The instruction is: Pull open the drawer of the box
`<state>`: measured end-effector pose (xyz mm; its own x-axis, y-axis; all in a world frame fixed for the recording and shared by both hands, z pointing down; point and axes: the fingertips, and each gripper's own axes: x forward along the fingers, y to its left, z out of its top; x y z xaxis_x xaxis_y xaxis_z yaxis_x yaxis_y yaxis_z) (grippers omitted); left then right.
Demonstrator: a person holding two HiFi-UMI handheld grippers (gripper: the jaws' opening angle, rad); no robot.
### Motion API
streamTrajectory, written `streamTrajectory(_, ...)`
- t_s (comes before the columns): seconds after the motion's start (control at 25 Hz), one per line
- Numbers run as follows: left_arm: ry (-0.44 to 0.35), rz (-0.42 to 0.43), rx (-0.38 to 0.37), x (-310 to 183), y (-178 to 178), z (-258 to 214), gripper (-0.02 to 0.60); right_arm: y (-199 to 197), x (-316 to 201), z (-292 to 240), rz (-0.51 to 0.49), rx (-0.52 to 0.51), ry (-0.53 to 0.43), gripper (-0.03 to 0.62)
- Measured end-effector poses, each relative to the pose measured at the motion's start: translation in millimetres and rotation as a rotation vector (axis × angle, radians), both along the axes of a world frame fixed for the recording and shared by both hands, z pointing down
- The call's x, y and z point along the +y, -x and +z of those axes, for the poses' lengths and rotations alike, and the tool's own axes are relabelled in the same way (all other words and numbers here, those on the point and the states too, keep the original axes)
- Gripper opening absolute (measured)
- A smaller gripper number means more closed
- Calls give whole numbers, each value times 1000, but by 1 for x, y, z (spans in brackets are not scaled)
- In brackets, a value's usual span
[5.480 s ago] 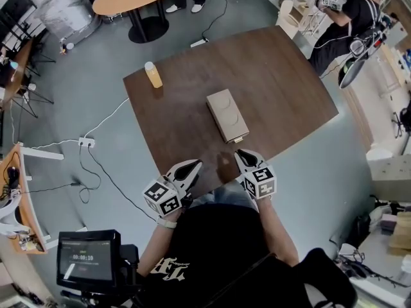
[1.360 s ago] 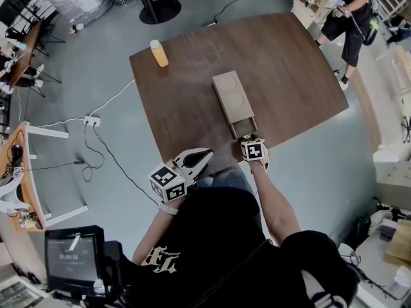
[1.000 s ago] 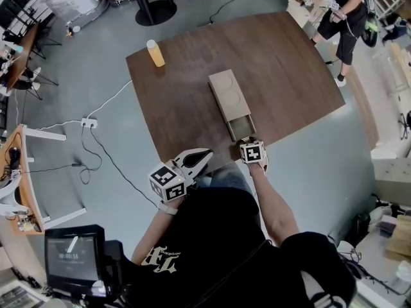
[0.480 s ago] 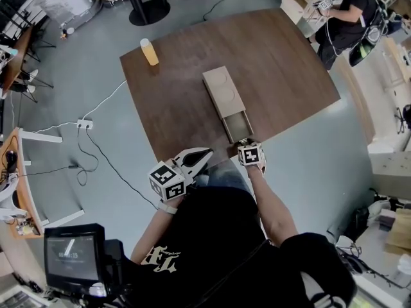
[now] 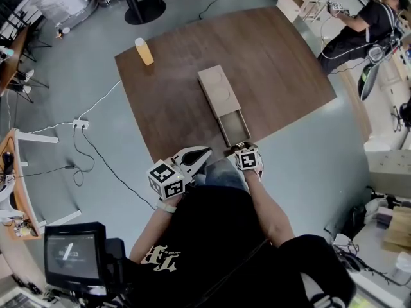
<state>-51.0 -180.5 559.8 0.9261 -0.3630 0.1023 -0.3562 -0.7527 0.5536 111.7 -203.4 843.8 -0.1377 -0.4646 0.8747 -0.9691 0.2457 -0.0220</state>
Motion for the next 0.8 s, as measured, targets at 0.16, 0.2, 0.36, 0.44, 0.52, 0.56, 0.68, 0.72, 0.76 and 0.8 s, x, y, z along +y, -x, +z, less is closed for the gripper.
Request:
streamTrajectory(0.16,-2,8,4,-4,-10,0,0,-5,10,6,-8,-7,18,155)
streamTrajectory(0.2,-2,11,5,-4,-12,0,0,-7,14,7,-6,-7,22,155)
streamTrajectory(0.36,3,23,6,-8,-7,-1,0,0,19,10,-3,-13,37,155)
streamTrajectory(0.44,5,29,3,-9,-8,-1,0,1,17,11,0,-30,31,155)
streamTrajectory(0.52,6,36,-2,-6,-19,2,0,-6,19,12,12,-50,24,155)
streamTrajectory(0.56,7,40,-4,-4,-22,3,0,-8,21,11,22,-60,21,155)
streamTrajectory(0.68,9,62,-5,-4,-12,-3,0,2,25,1,69,-84,9,155)
streamTrajectory(0.72,8,70,-4,-5,-9,-5,0,5,27,-1,82,-91,8,155)
streamTrajectory(0.76,6,76,-4,-4,-8,-5,0,6,31,-3,88,-99,5,155)
streamTrajectory(0.8,5,80,-4,-3,-8,-4,0,5,34,-5,89,-102,0,155)
